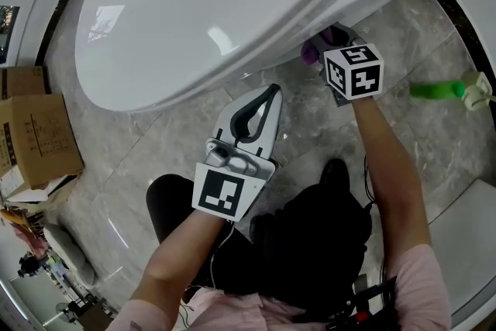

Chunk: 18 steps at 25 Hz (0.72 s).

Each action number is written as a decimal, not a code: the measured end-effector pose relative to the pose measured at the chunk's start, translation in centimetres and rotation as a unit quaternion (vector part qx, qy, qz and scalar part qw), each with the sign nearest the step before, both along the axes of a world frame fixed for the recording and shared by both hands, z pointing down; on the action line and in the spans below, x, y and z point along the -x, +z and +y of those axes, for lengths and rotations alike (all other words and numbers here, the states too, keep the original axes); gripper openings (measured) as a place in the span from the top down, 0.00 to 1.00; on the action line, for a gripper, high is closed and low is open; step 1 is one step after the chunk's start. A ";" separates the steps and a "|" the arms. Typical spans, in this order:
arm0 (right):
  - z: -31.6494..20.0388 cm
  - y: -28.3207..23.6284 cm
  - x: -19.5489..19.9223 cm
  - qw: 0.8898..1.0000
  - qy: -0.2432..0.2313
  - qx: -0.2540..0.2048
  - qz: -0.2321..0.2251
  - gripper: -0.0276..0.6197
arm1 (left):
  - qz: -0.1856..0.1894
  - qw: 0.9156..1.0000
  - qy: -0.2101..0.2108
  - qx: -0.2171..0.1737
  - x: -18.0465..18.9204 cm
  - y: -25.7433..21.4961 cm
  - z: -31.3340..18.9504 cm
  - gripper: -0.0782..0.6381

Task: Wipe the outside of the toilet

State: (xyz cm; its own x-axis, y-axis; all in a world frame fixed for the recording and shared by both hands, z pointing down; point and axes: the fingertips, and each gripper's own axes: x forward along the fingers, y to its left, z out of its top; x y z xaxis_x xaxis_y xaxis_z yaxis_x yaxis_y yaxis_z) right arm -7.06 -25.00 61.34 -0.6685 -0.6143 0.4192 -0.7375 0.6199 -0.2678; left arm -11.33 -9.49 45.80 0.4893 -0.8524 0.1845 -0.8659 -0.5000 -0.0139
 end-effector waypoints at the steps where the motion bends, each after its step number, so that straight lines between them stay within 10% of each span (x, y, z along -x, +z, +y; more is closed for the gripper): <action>1: 0.3 0.1 0.4 1.000 -0.003 0.001 0.000 0.84 | 0.002 1.000 0.001 0.001 -0.1 0.2 -0.3 0.88; 18: 9.8 1.3 13.2 0.987 -0.157 0.020 -0.038 0.84 | 0.003 1.000 0.005 -0.010 -0.2 -0.6 -0.4 0.88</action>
